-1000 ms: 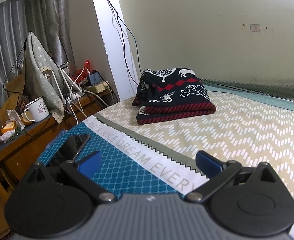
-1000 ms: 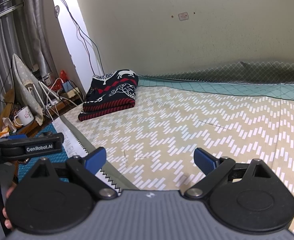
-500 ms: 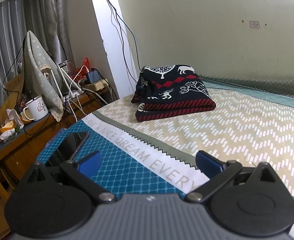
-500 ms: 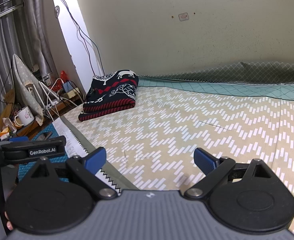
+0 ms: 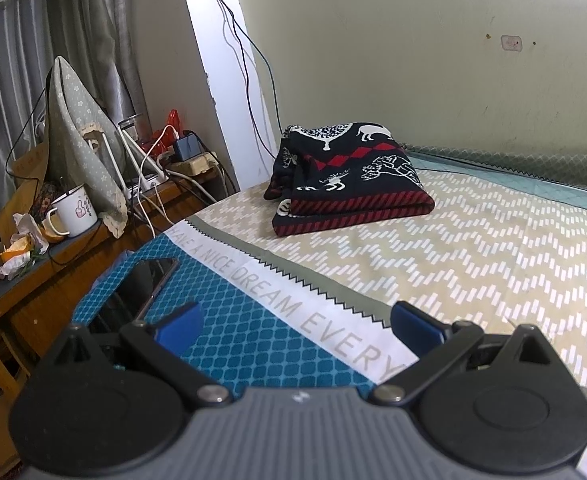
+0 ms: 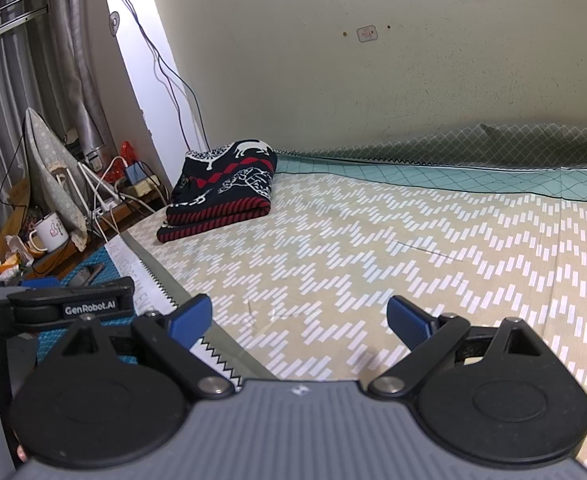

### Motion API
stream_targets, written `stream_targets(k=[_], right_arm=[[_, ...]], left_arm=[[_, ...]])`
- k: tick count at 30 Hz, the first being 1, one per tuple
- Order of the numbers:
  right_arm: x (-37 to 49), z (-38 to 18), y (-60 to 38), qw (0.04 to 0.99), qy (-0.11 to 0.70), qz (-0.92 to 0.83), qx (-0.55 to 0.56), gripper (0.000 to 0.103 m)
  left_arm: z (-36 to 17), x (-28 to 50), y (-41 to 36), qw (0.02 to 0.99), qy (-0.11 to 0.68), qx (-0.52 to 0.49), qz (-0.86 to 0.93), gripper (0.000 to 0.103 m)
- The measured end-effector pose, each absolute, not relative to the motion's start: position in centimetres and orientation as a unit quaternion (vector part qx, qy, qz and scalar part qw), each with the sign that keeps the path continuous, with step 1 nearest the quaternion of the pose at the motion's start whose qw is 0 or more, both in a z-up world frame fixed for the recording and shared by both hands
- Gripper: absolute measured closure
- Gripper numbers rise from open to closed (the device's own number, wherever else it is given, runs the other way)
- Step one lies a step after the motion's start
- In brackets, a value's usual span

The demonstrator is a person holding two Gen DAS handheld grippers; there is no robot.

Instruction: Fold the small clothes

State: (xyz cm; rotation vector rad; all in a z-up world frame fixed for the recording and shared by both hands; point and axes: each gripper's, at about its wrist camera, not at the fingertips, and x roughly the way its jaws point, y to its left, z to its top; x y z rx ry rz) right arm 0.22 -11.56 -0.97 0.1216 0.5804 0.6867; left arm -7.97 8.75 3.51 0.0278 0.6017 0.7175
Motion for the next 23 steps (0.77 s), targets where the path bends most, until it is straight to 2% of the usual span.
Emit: stream_targets(k=[23], right_arm=[[0.15,-0.98,-11.61,0.899,0.28,0.332,0.059,0.014]], left_arm=[[3.49,-7.84,8.62,0.897,0.29,0.021,0.334,0.0]])
